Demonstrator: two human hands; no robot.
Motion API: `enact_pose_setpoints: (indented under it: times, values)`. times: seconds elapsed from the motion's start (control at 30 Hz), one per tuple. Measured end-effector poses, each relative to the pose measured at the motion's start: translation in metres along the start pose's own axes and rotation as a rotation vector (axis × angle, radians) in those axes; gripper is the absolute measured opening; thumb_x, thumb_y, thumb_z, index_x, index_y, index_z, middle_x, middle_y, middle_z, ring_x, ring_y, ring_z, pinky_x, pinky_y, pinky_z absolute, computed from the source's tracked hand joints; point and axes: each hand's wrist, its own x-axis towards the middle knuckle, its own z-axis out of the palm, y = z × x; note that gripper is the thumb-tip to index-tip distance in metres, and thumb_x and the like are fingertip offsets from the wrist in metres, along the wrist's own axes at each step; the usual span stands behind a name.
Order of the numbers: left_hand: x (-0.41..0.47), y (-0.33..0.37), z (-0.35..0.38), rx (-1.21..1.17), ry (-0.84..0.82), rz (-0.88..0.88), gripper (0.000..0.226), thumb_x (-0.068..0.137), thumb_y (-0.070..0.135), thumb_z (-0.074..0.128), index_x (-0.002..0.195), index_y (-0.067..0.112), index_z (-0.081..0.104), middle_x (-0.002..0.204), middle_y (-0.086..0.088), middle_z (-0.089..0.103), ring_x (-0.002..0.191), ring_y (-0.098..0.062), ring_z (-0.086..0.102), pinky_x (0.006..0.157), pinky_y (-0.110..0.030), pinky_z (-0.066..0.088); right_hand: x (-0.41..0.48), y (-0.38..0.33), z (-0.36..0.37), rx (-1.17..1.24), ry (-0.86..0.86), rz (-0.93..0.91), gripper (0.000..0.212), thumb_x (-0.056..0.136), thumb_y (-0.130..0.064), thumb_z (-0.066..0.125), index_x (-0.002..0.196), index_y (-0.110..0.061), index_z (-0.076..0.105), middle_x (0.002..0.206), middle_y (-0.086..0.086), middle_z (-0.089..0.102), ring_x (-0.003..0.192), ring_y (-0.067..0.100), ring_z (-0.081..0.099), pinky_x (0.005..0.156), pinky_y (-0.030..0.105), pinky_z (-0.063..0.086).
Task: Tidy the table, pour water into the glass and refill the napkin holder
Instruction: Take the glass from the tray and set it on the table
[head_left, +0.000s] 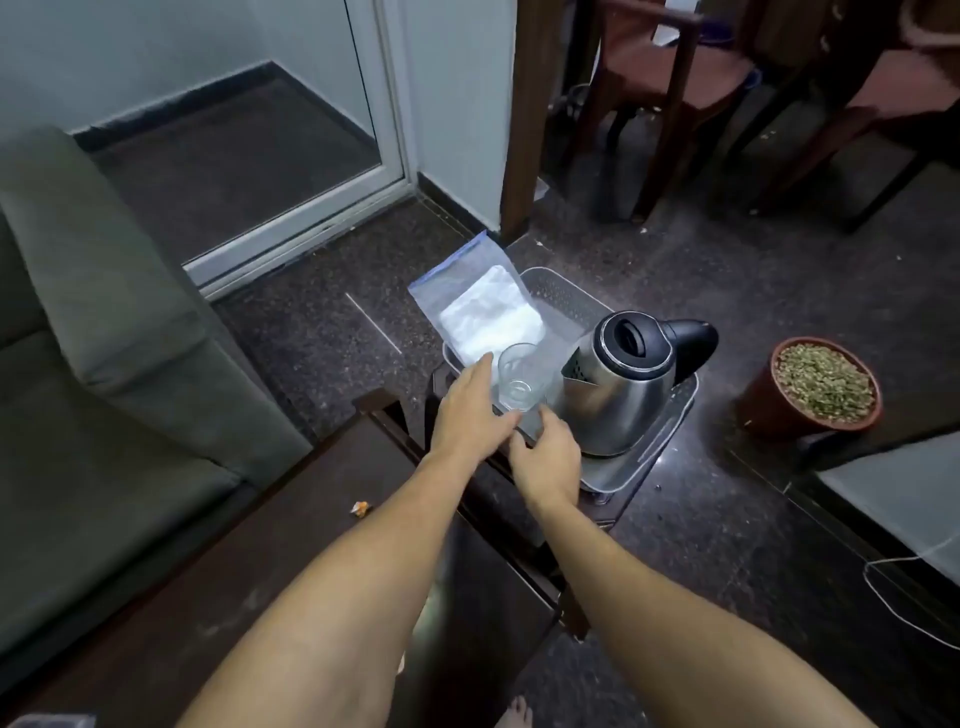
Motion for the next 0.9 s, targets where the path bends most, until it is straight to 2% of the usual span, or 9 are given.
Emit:
enact_pose_setpoints:
  times: [0.13,0.2,0.27,0.37,0.47,0.57,0.7,0.8,0.9]
  values:
    - [0.022,0.0,0.016,-0.006,0.022,0.024,0.077,0.079,0.045,0.077,0.143,0.021,0.043,0.134,-0.002,0.06,0.127,-0.026,0.055,0.085,-0.035,0.047,0.013,0.004,0.011,-0.011,0.021,0.026,0.048,0.091,-0.021,0.056,0.139,-0.027,0.055,0.13,0.004,0.064,0.12,0.029,0.062,0.093,0.043,0.054]
    - [0.033,-0.002,0.025,0.033,0.012,0.016,0.083,0.079,0.051,0.075,0.147,0.019,0.038,0.137,-0.001,0.058,0.129,-0.024,0.053,0.089,-0.039,0.05,0.02,0.009,0.018,-0.069,0.038,0.034,0.047,0.09,-0.021,0.056,0.137,-0.025,0.054,0.133,0.003,0.063,0.119,0.029,0.062,0.09,0.043,0.055]
    - [0.042,-0.002,0.028,0.072,0.014,0.03,0.092,0.079,0.053,0.074,0.153,0.017,0.032,0.144,-0.002,0.054,0.134,-0.023,0.048,0.096,-0.041,0.05,0.023,0.012,0.022,-0.121,0.055,0.02,0.038,0.088,-0.022,0.057,0.126,-0.021,0.056,0.128,0.003,0.064,0.114,0.03,0.063,0.084,0.041,0.055]
    - [0.052,-0.002,0.035,0.067,0.008,0.002,0.094,0.075,0.053,0.076,0.15,0.015,0.034,0.139,-0.003,0.056,0.129,-0.026,0.051,0.091,-0.041,0.049,0.025,0.015,0.027,-0.167,0.08,0.013,0.037,0.087,-0.024,0.058,0.125,-0.021,0.056,0.127,0.001,0.063,0.112,0.029,0.064,0.081,0.04,0.054]
    - [0.061,-0.003,0.04,0.089,0.015,-0.012,0.075,0.07,0.055,0.08,0.126,0.016,0.048,0.118,-0.004,0.063,0.111,-0.03,0.06,0.079,-0.039,0.047,0.032,0.016,0.028,-0.173,0.103,0.018,0.042,0.086,-0.024,0.058,0.128,-0.023,0.056,0.129,0.0,0.061,0.113,0.029,0.064,0.083,0.042,0.056]
    - [0.06,-0.005,0.037,0.044,0.063,-0.008,0.059,0.063,0.052,0.08,0.104,0.022,0.051,0.102,0.002,0.065,0.096,-0.026,0.061,0.07,-0.033,0.038,0.035,0.018,0.029,-0.165,0.096,0.028,0.048,0.086,-0.024,0.058,0.134,-0.022,0.054,0.131,0.001,0.06,0.115,0.03,0.063,0.082,0.042,0.056]
    - [0.049,-0.005,0.024,0.009,0.081,-0.004,0.061,0.056,0.044,0.08,0.11,0.028,0.055,0.107,0.008,0.066,0.098,-0.022,0.063,0.073,-0.028,0.037,0.031,0.017,0.028,-0.114,0.108,0.039,0.069,0.091,-0.027,0.059,0.156,-0.021,0.038,0.143,0.006,0.055,0.125,0.032,0.059,0.091,0.044,0.052]
    - [0.036,-0.002,0.004,-0.026,0.091,0.017,0.066,0.055,0.048,0.079,0.114,0.028,0.057,0.112,0.01,0.067,0.102,-0.022,0.063,0.077,-0.028,0.042,0.021,0.01,0.028,-0.046,0.122,0.014,0.078,0.09,-0.028,0.062,0.16,-0.022,0.028,0.143,0.008,0.055,0.129,0.032,0.055,0.096,0.045,0.051]
    - [0.018,0.004,-0.024,-0.014,0.121,0.077,0.073,0.056,0.057,0.076,0.12,0.027,0.059,0.113,0.01,0.069,0.104,-0.023,0.065,0.079,-0.028,0.041,0.007,-0.003,0.028,0.003,0.156,-0.039,0.083,0.087,-0.027,0.067,0.16,-0.021,0.029,0.142,0.005,0.056,0.132,0.026,0.051,0.099,0.043,0.048]
